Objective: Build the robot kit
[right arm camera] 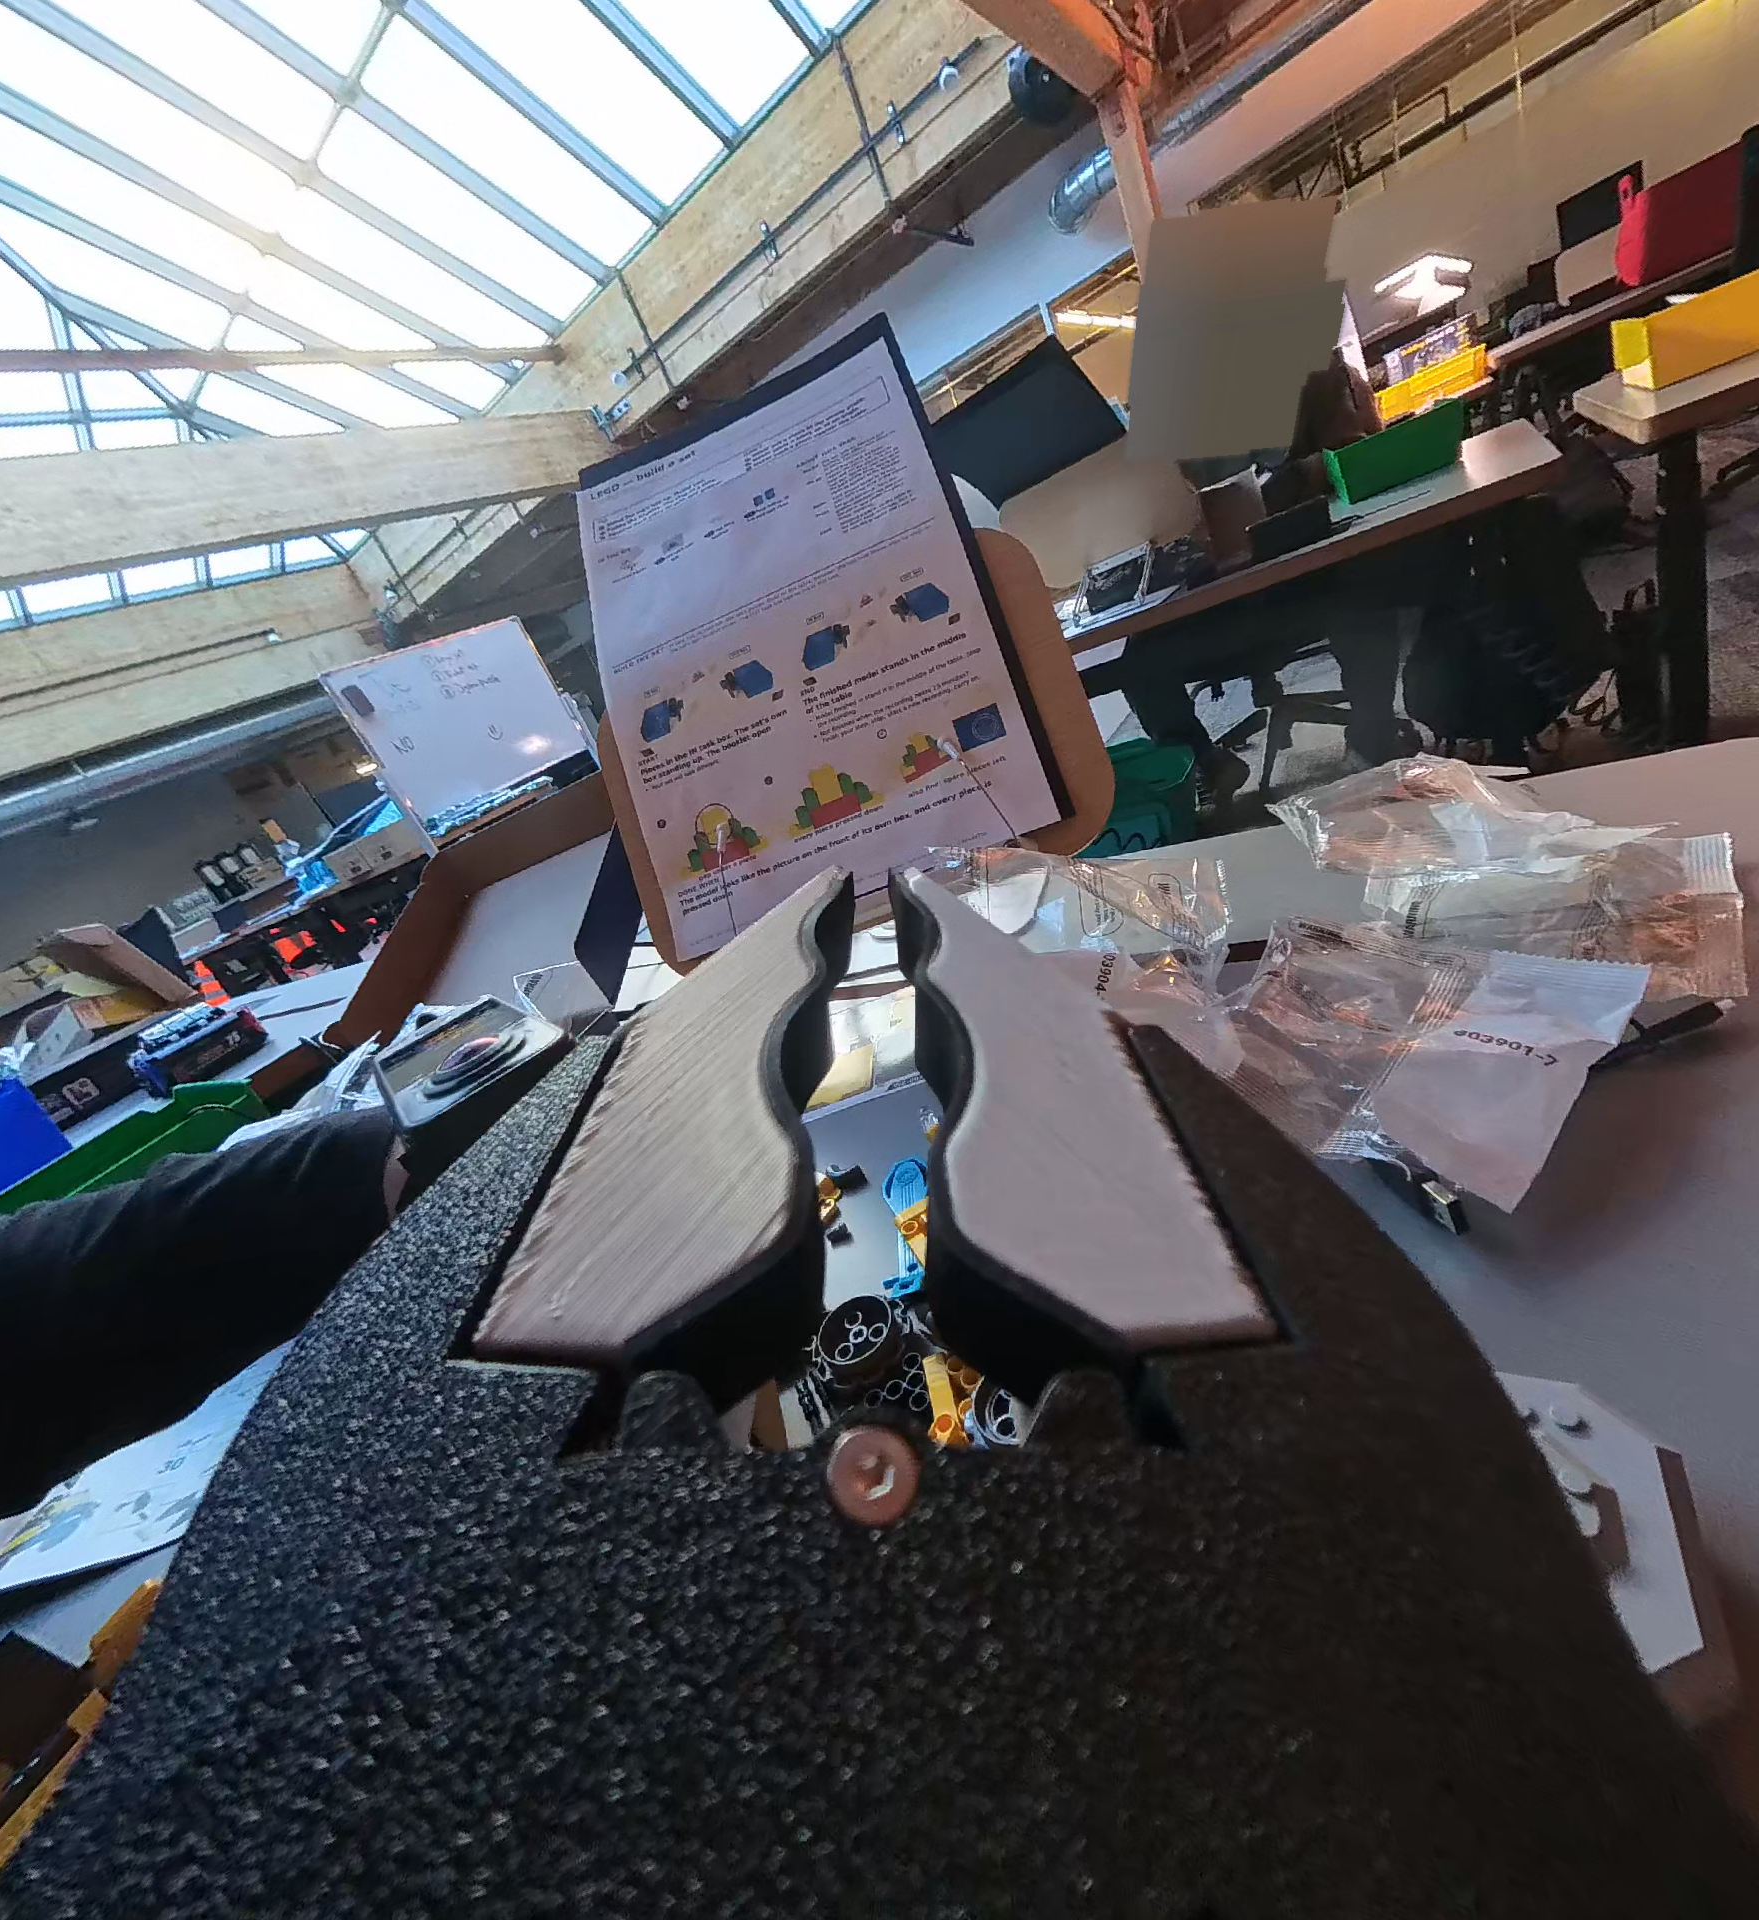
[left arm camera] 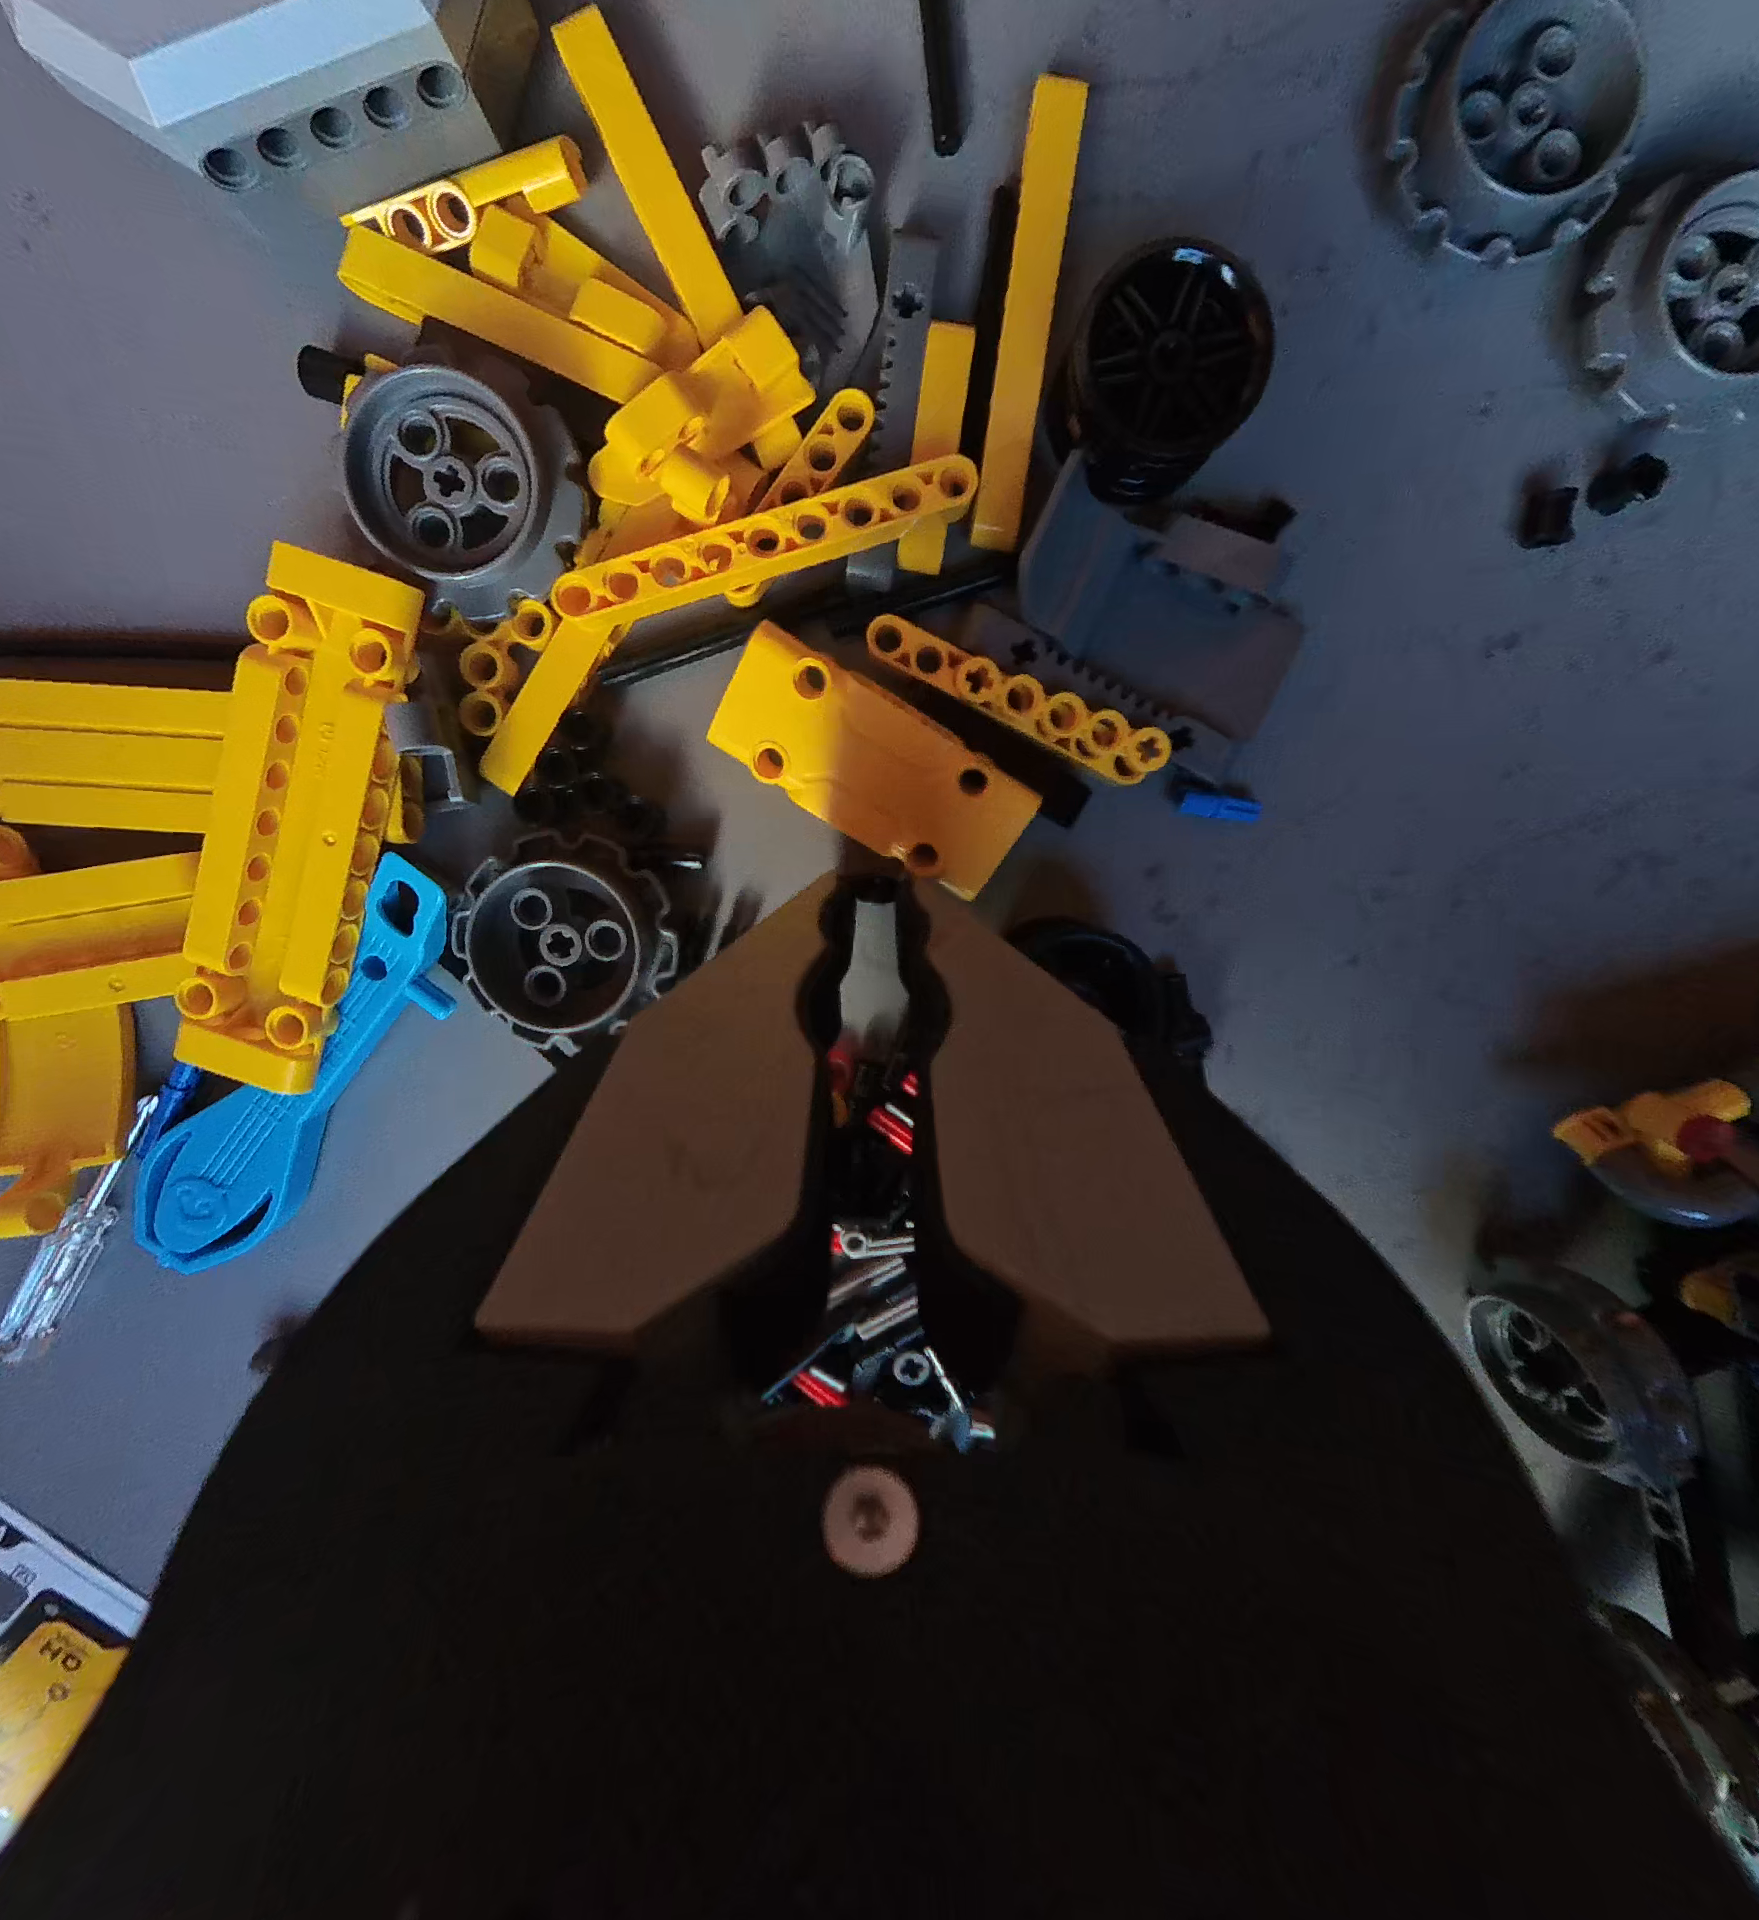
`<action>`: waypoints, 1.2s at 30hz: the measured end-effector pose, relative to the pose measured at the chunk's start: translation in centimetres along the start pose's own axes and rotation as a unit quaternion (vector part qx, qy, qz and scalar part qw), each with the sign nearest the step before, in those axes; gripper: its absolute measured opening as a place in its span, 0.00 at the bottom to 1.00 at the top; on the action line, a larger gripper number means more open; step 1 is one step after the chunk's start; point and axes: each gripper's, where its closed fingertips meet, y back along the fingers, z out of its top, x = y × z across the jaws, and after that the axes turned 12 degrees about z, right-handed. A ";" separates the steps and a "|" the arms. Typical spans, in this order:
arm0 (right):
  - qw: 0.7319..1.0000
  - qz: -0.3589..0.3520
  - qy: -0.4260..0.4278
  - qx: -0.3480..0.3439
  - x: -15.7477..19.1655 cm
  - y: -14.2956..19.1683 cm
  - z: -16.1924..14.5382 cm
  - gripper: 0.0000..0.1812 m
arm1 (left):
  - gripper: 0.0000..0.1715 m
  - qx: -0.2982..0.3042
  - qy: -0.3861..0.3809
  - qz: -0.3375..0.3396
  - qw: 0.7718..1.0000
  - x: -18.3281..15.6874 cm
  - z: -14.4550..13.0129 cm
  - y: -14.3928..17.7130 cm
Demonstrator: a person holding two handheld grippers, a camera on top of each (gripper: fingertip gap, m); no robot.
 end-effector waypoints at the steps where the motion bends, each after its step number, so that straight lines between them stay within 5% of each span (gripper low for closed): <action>1: 1.000 0.000 0.000 0.000 0.0 0.0 0.0 0.04 | 0.02 0.001 -0.001 0.002 1.000 0.0 -0.1 0.1; 5: 1.000 0.002 -0.003 0.000 0.0 0.0 0.0 0.04 | 0.02 0.000 -0.003 0.027 1.000 0.3 -0.6 1.5; 8: 1.000 0.003 -0.005 -0.003 0.0 0.0 0.1 0.04 | 0.02 -0.055 0.015 0.022 0.998 -0.7 1.1 4.0; 15: 1.000 0.008 -0.006 -0.008 0.1 0.0 0.2 0.04 | 0.02 -0.067 -0.093 -0.037 0.993 -10.4 4.8 3.8; 19: 1.000 0.006 -0.007 -0.010 0.0 0.1 0.2 0.04 | 0.03 -0.067 -0.098 -0.067 0.991 -12.7 5.6 2.0; 30: 1.000 0.011 -0.012 -0.015 0.1 0.1 0.3 0.04 | 0.11 -0.034 -0.100 -0.038 0.994 -12.8 4.1 0.5; 36: 1.000 0.012 -0.016 -0.017 0.0 0.2 0.3 0.04 | 0.12 -0.046 -0.036 0.075 0.995 -7.1 2.5 5.5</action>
